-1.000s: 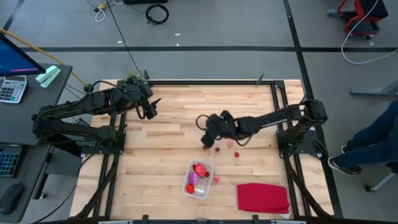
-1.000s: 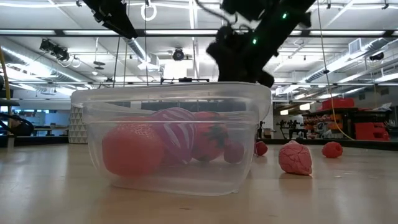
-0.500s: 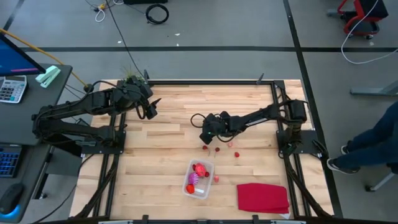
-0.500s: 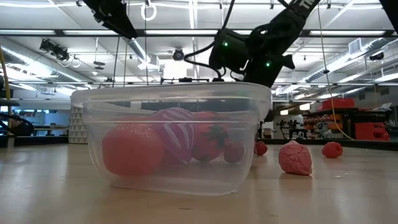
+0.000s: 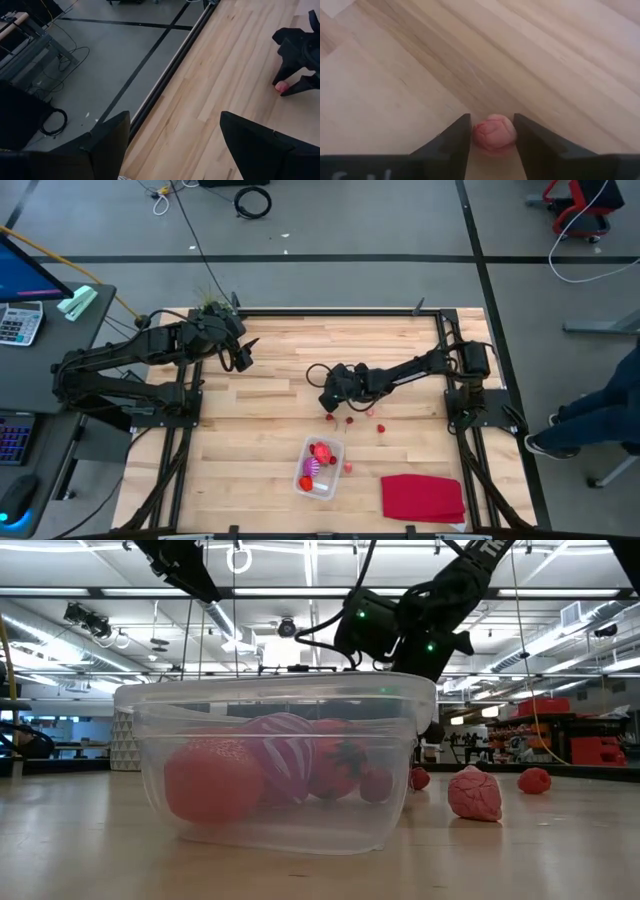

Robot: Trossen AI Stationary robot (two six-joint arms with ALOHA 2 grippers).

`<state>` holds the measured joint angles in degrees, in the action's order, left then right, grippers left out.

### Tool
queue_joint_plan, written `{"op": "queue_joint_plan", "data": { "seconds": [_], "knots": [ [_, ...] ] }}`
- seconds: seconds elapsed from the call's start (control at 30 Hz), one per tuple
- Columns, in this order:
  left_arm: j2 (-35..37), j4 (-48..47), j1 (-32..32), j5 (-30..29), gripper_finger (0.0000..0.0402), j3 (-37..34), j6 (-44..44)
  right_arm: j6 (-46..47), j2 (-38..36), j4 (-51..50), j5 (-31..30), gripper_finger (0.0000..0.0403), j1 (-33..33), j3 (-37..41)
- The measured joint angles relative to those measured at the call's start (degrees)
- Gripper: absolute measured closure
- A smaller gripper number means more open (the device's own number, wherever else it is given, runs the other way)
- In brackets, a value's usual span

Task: Pick and placing Produce into tupperware
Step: Put the top pink peach into the transparent bin

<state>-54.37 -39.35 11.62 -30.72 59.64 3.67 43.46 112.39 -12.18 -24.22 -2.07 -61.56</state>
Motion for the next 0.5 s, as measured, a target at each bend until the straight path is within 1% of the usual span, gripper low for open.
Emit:
{"op": "queue_joint_plan", "data": {
  "seconds": [0.23,0.37,0.5],
  "knots": [
    [0.00,0.02,0.00,-0.02,0.0086,0.00,0.01,0.35,-0.93,-0.21,1.76,0.0289,-0.04,0.18],
    [0.00,0.04,-0.01,-0.01,0.0086,0.00,0.01,1.07,-1.29,-0.04,2.24,0.0298,0.25,0.18],
    [0.00,0.03,0.00,0.00,0.0086,0.00,0.01,1.83,-4.13,0.11,2.16,0.0299,0.85,0.22]
  ]
}}
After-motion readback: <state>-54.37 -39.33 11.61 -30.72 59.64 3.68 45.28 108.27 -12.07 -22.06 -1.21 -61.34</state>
